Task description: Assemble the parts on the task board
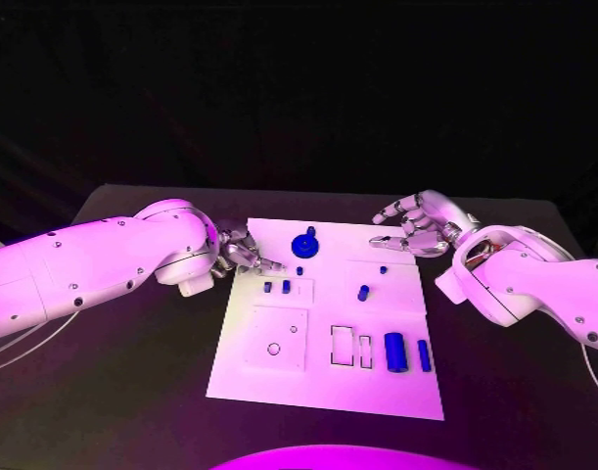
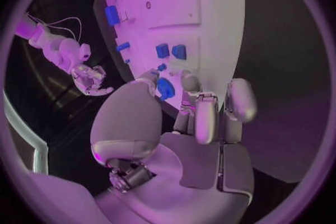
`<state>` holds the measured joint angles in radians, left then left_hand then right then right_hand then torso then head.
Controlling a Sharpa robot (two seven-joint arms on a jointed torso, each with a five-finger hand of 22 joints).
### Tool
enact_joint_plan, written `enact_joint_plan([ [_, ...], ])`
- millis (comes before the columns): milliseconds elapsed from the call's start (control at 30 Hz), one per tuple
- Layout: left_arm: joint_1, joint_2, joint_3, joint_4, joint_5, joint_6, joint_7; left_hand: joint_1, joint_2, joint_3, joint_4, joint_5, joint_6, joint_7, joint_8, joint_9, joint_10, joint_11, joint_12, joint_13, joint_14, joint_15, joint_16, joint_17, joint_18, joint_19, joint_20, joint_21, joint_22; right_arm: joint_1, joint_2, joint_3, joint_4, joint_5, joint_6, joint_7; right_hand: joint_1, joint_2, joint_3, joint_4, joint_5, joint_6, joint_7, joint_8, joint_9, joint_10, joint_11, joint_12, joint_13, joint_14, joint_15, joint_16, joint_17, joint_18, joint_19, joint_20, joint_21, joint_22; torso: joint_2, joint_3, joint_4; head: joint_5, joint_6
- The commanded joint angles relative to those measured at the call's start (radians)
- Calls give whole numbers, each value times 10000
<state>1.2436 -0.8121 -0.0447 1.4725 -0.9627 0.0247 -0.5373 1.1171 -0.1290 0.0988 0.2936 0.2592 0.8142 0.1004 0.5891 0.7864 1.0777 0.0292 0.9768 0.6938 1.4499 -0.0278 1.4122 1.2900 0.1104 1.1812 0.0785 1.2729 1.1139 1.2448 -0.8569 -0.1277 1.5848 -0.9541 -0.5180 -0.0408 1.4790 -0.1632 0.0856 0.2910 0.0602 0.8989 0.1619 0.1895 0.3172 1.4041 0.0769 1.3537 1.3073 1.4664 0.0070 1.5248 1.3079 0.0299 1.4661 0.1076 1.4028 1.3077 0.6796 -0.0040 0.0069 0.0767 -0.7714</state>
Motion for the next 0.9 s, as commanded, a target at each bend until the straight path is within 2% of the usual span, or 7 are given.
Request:
enact_joint_plan([
  [33, 9, -67, 23, 85, 796, -1314, 1576, 670, 121, -6, -9, 141, -590, 335, -302, -370, -861, 304, -469, -544, -843, 262, -930, -1137, 372, -1428, 227, -1263, -1546, -9, -12, 1, 4, -51, -55, 184, -129, 3, -63, -17, 5, -48, -3, 43, -3, -95, 12, -77, 1030, 727, -36, -84, 1511, 117, 236, -6, -99, 1620, 4, 0, -7, 3, 44],
  [67, 10, -88, 27, 107, 829, -1463, 1844, 1068, 146, 122, -6, 192, -776, 420, -456, -584, -1288, 405, -687, -716, -1622, 367, -1697, -2186, 585, -2382, 337, -2149, -2576, -9, -16, 1, 4, -46, -62, 190, -129, 9, -60, -20, 6, -46, -4, 47, -2, -115, 11, -103, 1011, 720, -37, -97, 1488, 126, 217, -7, -142, 1596, 4, 0, -7, 3, 44],
  [100, 10, -110, 30, 134, 848, -1572, 2064, 1267, 119, 178, -2, 203, -836, 393, -531, -747, -1515, 409, -821, -859, -1904, 384, -1958, -2543, 665, -2648, 386, -2495, -2910, -9, -21, 0, 5, -43, -69, 196, -125, 16, -57, -26, 6, -43, -6, 54, -2, -129, 9, -123, 996, 711, -39, -113, 1459, 138, 194, -8, -197, 1565, 15, 1, -8, 0, 54],
  [300, 10, -206, 38, 246, 728, -1280, 2391, 2218, 18, 757, 0, 184, -362, 466, -529, -1374, -1436, 444, -845, -1315, -1910, 423, -1904, -2763, 683, -2459, 456, -2812, -3104, -10, -40, 0, 16, -34, -74, 208, -115, 24, -52, -35, 7, -40, -9, 63, -1, -146, 5, -145, 977, 702, -42, -131, 1433, 143, 185, -10, -221, 1552, 13, -1, -3, -22, 11],
  [367, 9, -238, 38, 262, 635, -1113, 2255, 2016, 43, 995, 24, 166, 196, 253, -550, -1761, -919, 240, -804, -1528, -1056, 247, -1033, -1743, 448, -1314, 332, -1906, -2014, -10, -47, 0, 24, -33, -70, 207, -115, 24, -52, -35, 7, -40, -9, 63, -1, -146, 5, -145, 977, 702, -42, -131, 1433, 143, 185, -10, -221, 1552, 12, 0, -4, -19, 10],
  [667, 5, -475, 37, 337, 307, -73, 1590, 1408, -128, 1197, 7, 127, 728, 68, -786, -2475, 68, 29, -708, -1828, 219, 13, 334, 200, -50, 663, 82, -35, 268, -12, -82, 0, 40, -33, -40, 185, -108, 29, -48, -39, 8, -38, -11, 67, 0, -144, 4, -144, 977, 705, -44, -129, 1441, 143, 183, -11, -227, 1549, 13, -7, -5, 2, 13],
  [900, -6, -538, 12, 522, -113, 556, 1035, 746, -126, 955, 21, 86, 1046, -50, -876, -2714, 893, -86, 160, -964, 666, -101, 833, 1137, -281, 1467, -28, 772, 1312, -25, -96, -1, 42, -42, -17, 169, -108, 29, -48, -39, 8, -38, -11, 67, 0, -144, 4, -144, 977, 705, -44, -129, 1441, 143, 183, -11, -227, 1549, 11, -14, 3, 8, -4],
])
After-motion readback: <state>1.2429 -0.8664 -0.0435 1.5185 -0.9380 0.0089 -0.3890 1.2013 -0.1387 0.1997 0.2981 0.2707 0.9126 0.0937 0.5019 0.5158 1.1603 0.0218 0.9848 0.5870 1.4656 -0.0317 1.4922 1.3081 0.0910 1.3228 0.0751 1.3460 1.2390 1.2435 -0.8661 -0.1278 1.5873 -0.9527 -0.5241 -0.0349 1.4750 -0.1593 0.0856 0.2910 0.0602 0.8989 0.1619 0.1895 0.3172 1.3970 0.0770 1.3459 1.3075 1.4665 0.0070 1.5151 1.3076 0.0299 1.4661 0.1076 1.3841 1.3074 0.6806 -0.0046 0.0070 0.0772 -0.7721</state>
